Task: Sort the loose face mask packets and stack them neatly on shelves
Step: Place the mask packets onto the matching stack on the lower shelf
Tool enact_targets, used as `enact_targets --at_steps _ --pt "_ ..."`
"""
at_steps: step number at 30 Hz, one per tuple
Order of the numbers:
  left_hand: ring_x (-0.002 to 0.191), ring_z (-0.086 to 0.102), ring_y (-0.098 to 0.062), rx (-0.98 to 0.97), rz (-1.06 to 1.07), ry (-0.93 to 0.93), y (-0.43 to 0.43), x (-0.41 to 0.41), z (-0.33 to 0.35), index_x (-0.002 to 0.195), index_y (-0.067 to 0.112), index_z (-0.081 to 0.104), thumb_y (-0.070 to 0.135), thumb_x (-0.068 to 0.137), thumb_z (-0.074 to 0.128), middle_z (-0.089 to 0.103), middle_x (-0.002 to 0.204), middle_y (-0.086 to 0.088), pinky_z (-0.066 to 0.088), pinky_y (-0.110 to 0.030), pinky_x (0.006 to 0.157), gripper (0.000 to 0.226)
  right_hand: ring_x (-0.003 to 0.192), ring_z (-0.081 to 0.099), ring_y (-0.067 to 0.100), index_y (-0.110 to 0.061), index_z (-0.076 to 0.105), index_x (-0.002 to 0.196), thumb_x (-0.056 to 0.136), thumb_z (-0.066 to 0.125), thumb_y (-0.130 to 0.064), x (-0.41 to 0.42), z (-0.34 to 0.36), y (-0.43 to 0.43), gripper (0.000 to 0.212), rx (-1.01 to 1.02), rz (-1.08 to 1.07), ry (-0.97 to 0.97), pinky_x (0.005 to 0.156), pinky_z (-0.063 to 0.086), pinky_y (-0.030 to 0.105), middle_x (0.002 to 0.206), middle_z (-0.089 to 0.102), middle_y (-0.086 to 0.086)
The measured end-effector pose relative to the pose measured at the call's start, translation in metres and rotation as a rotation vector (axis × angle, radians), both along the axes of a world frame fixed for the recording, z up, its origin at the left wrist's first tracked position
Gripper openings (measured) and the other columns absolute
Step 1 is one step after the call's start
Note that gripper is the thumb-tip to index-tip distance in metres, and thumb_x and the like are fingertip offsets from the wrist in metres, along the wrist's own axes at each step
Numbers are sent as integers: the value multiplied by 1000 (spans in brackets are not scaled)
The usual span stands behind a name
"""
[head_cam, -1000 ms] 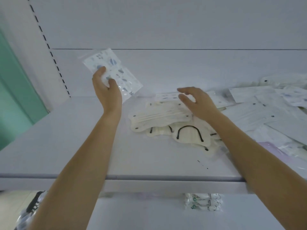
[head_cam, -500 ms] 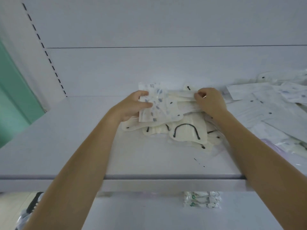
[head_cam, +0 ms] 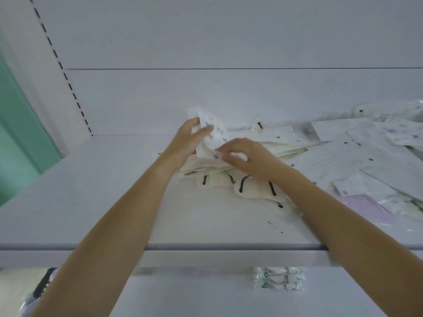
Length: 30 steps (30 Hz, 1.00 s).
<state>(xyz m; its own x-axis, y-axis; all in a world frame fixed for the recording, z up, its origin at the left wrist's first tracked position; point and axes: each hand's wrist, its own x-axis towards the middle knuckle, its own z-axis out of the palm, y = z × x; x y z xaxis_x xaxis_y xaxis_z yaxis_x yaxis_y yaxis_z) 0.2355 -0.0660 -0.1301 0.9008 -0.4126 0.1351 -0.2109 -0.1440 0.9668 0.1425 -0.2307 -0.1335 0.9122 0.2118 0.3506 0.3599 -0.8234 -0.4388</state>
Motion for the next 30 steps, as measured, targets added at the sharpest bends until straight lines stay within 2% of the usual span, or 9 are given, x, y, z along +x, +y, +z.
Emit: enact_targets --at_steps 3,6,8,11,15,20,23,28,30 --pt "109 54 -10 67 131 -147 2 3 -5 138 17 40 4 86 59 46 138 -1 50 -21 82 57 120 44 6 -27 58 124 93 53 -32 1 -2 0 32 27 8 129 97 28 17 130 54 -10" --pt "140 24 -14 101 185 -203 9 9 -4 149 24 20 -6 87 49 20 156 2 34 -30 108 74 129 33 13 -28 48 133 85 60 -19 2 2 -24 50 -34 -99 119 100 23 20 136 46 -6" --pt "144 16 -15 108 131 -138 11 10 -3 149 29 18 -10 88 43 11 158 6 30 -33 111 77 131 30 16 -29 47 133 82 61 -18 3 2 -40 55 -143 -168 227 103 25 27 138 43 -5" --pt "122 45 -11 226 -1 1 9 7 -3 145 26 32 -12 88 35 17 156 1 36 -26 96 68 126 40 15 -24 63 119 87 62 -22 7 -2 -50 32 -160 -200 210 100 27 22 134 51 -2" --pt "138 30 -20 299 58 -62 13 13 -5 143 22 36 -10 89 36 24 154 0 30 -27 99 63 108 54 16 -17 67 103 93 54 -24 9 -3 -50 17 -84 -234 81 91 38 26 109 62 -4" --pt "136 32 -19 243 278 -130 21 21 -9 139 18 41 -12 86 35 35 148 -1 29 -27 105 61 64 50 -15 -22 55 86 94 49 -22 6 6 -48 10 318 -385 -178 58 35 1 73 55 -17" --pt "134 34 -14 117 319 -141 19 20 -7 134 20 47 -12 84 37 38 145 3 32 -26 105 59 58 49 -17 -18 57 88 93 49 -18 3 16 -51 9 592 -471 -347 56 36 -1 73 55 -16" --pt "114 38 1 -40 330 -141 18 14 -3 126 25 52 -9 83 39 42 135 11 34 -1 74 56 59 51 -15 -30 59 80 90 54 -19 0 23 -51 16 943 -458 -318 60 40 3 73 57 -19" --pt "105 45 5 -81 353 -145 19 12 -2 125 25 53 -9 83 39 44 131 13 37 0 65 55 57 52 -12 -30 59 77 88 59 -18 0 25 -49 16 1003 -446 -269 58 41 5 68 57 -18"
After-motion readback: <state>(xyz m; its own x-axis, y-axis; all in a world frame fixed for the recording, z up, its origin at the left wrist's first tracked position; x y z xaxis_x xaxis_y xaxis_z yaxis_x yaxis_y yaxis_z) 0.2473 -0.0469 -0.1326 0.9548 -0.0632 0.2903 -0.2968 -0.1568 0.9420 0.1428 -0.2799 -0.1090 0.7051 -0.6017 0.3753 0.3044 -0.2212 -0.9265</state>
